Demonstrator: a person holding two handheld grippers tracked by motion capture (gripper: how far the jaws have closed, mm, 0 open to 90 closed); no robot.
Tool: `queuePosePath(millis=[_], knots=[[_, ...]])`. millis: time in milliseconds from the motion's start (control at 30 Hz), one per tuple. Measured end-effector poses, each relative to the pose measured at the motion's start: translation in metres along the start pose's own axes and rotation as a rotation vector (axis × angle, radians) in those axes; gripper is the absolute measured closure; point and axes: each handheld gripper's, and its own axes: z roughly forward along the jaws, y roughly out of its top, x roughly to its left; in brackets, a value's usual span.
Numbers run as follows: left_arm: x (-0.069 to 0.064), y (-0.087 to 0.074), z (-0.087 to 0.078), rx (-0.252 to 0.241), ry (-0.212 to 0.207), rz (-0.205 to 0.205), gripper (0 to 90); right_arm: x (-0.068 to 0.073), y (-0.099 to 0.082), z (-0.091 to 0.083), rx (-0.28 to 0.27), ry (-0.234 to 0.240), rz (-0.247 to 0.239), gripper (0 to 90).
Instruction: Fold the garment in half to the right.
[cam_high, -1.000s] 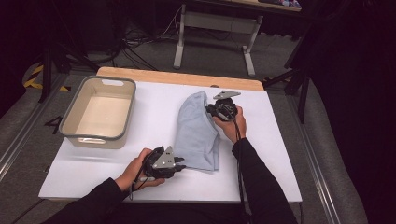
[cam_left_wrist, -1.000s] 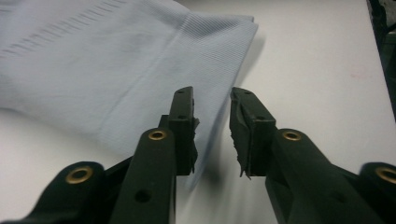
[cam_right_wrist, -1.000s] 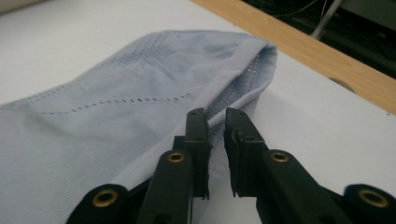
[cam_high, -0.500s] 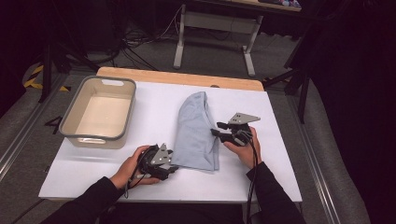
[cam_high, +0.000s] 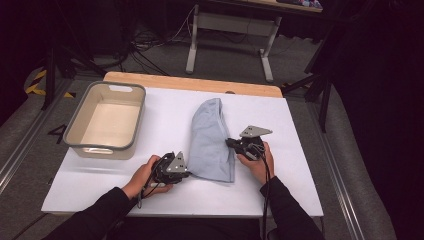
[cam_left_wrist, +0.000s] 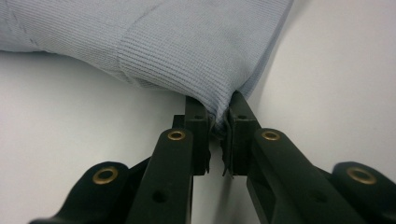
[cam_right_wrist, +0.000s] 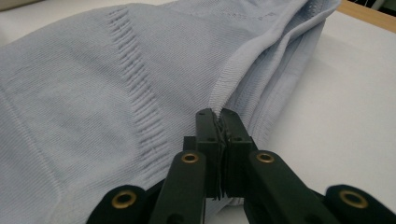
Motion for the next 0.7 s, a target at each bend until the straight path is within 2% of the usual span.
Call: queuePosePath(millis=[167,200,267,300,367,400,467,533,600,667,700], knots=[[0.007,0.0,-0.014,0.001,0.055,-0.001,83.5,0.0,0.009,0.008,-0.028,-0.005,0.018,88.7],[0.009,0.001,-0.017,-0.004,0.072,0.001,83.6,-0.002,0.012,0.014,-0.046,0.019,0.057,88.7],[0.013,0.001,-0.024,-0.01,0.086,0.003,83.6,-0.003,0.013,0.017,-0.045,0.025,0.067,88.8],[0.013,0.0,-0.028,-0.015,0.093,-0.014,83.6,-0.003,0.014,0.02,-0.044,0.029,0.075,88.8],[0.012,-0.003,-0.029,0.0,0.094,-0.006,83.6,-0.001,0.016,0.022,-0.043,0.03,0.066,88.8],[0.01,-0.004,-0.029,0.006,0.099,0.013,83.6,0.002,0.018,0.021,-0.041,0.027,0.049,88.8],[0.005,-0.006,-0.03,0.018,0.088,0.02,83.6,0.009,0.022,0.017,-0.039,0.016,0.008,88.9],[-0.002,-0.005,-0.031,0.032,0.084,0.039,83.6,0.012,0.023,0.015,-0.039,0.013,-0.003,88.9],[-0.013,-0.003,-0.029,0.043,0.07,0.059,83.4,0.019,0.025,0.008,-0.034,0.002,-0.032,88.9],[-0.016,-0.002,-0.028,0.043,0.068,0.062,83.1,0.021,0.024,0.004,-0.031,-0.002,-0.045,88.9],[-0.02,0.0,-0.026,0.047,0.069,0.066,82.9,0.023,0.022,-0.005,-0.031,-0.013,-0.06,88.9]])
